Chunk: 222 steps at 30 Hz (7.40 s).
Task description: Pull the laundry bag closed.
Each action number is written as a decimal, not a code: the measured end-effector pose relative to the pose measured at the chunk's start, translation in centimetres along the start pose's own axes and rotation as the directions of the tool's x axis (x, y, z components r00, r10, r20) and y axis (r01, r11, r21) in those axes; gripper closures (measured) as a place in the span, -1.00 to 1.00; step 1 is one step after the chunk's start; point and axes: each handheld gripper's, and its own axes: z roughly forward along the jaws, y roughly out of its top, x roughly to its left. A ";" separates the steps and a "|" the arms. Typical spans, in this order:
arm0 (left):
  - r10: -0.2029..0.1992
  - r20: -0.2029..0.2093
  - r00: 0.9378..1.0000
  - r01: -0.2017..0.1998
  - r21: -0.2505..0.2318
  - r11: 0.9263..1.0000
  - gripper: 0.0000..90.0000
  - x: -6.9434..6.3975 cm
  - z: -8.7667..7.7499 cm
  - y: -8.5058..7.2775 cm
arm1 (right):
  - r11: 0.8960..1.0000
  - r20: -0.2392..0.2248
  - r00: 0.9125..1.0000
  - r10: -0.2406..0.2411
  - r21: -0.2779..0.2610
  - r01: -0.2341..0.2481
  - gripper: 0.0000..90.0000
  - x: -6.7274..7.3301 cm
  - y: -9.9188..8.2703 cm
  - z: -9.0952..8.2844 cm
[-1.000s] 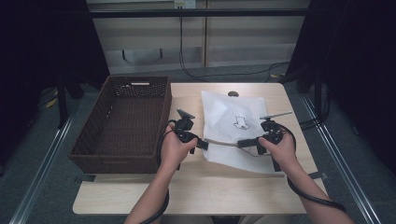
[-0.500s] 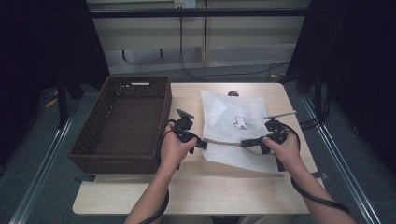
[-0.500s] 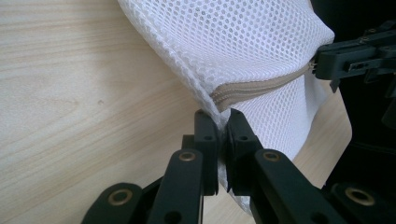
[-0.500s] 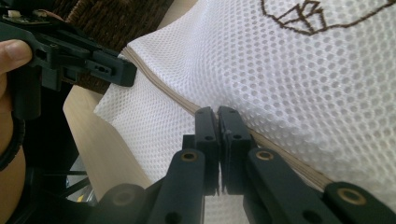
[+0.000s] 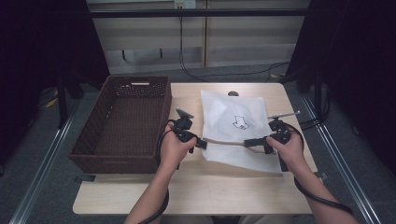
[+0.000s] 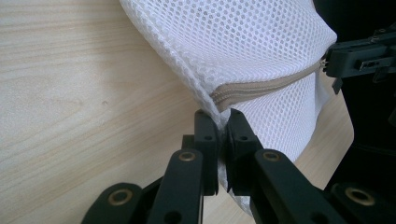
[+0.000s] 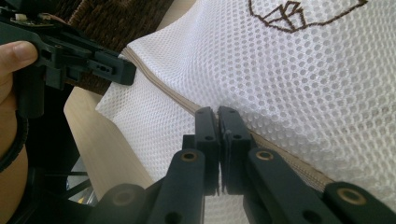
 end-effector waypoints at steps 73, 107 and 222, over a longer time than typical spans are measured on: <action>-0.021 -0.011 1.000 0.021 -0.011 1.000 0.90 0.4 -0.3 0.0 | 0.999 0.005 1.000 0.008 -0.034 -0.008 0.95 -1.7 -0.9 -2.5; -0.021 -0.012 1.000 0.021 -0.011 1.000 0.90 0.6 -0.8 0.0 | 0.999 0.021 1.000 0.011 -0.038 -0.010 0.95 -2.2 -1.0 -3.0; -0.102 -0.042 0.994 0.100 -0.064 0.993 0.90 2.2 -2.7 0.2 | 0.996 0.017 0.998 0.061 -0.064 -0.060 0.95 -4.9 -1.4 -4.7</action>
